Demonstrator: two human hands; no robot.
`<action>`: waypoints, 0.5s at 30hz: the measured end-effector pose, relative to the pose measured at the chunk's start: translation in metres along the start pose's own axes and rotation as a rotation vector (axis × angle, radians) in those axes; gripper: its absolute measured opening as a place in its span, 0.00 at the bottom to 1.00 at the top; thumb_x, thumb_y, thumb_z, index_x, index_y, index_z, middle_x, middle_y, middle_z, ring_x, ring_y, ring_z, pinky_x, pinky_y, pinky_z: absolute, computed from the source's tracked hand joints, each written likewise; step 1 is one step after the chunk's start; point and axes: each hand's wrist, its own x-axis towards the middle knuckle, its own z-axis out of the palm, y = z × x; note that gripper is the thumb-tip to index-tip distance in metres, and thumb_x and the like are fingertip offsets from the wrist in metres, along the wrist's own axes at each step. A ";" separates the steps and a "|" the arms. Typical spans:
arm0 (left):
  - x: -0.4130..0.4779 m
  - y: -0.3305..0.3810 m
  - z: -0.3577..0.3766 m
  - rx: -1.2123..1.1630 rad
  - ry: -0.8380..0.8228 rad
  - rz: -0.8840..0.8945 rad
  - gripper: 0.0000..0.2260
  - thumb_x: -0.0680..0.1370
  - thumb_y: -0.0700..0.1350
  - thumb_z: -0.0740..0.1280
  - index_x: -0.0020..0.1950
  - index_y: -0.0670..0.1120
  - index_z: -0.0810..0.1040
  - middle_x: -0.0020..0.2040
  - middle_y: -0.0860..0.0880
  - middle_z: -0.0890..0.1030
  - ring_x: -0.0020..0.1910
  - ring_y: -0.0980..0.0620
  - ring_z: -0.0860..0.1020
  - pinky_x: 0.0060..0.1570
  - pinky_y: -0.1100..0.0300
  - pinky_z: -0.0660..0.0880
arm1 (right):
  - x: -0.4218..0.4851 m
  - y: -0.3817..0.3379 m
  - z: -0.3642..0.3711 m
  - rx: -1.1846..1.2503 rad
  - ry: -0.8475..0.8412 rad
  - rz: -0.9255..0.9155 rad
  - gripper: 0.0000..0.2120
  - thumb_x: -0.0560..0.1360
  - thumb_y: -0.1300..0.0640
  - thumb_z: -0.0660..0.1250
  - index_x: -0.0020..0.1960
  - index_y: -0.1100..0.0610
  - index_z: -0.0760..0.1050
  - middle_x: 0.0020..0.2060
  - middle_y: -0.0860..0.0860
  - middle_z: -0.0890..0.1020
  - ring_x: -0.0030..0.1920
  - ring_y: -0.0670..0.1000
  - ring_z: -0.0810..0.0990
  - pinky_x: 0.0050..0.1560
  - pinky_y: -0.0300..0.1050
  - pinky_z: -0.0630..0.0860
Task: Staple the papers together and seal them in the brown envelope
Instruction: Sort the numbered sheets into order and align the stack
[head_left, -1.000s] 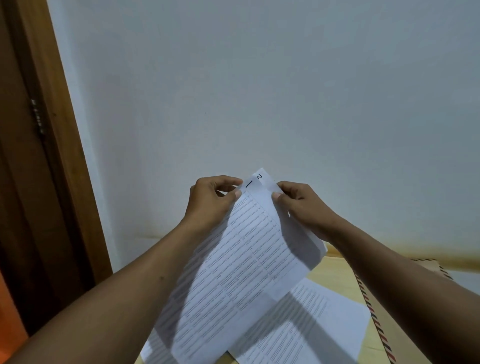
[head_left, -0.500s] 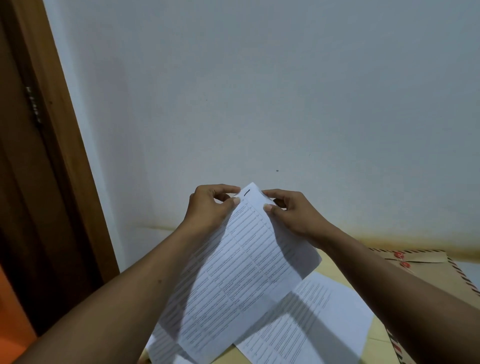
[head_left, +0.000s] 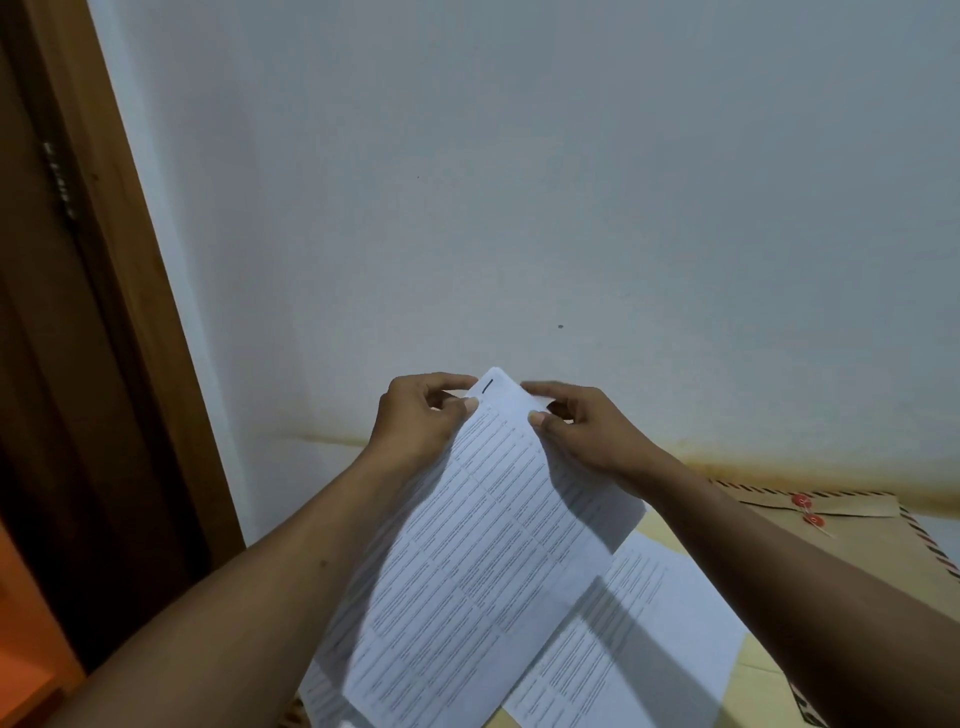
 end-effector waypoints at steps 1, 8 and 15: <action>-0.001 -0.001 0.001 -0.018 0.034 0.012 0.08 0.78 0.45 0.74 0.56 0.54 0.86 0.43 0.49 0.86 0.49 0.54 0.84 0.54 0.57 0.79 | 0.002 0.001 -0.001 -0.029 0.016 0.004 0.18 0.79 0.56 0.66 0.68 0.47 0.75 0.49 0.50 0.84 0.52 0.48 0.83 0.59 0.46 0.77; -0.004 -0.009 0.004 -0.108 -0.008 -0.006 0.11 0.78 0.43 0.74 0.57 0.56 0.85 0.47 0.46 0.86 0.49 0.49 0.86 0.52 0.57 0.82 | 0.013 0.004 -0.009 -0.113 0.048 -0.018 0.13 0.78 0.56 0.68 0.62 0.47 0.81 0.48 0.51 0.85 0.50 0.49 0.82 0.58 0.47 0.78; -0.004 -0.019 0.000 -0.166 -0.145 -0.115 0.17 0.78 0.38 0.74 0.64 0.51 0.83 0.48 0.44 0.88 0.47 0.47 0.88 0.54 0.54 0.83 | 0.015 0.019 -0.007 -0.090 -0.013 0.019 0.13 0.79 0.57 0.67 0.62 0.50 0.82 0.53 0.47 0.86 0.55 0.45 0.83 0.64 0.50 0.77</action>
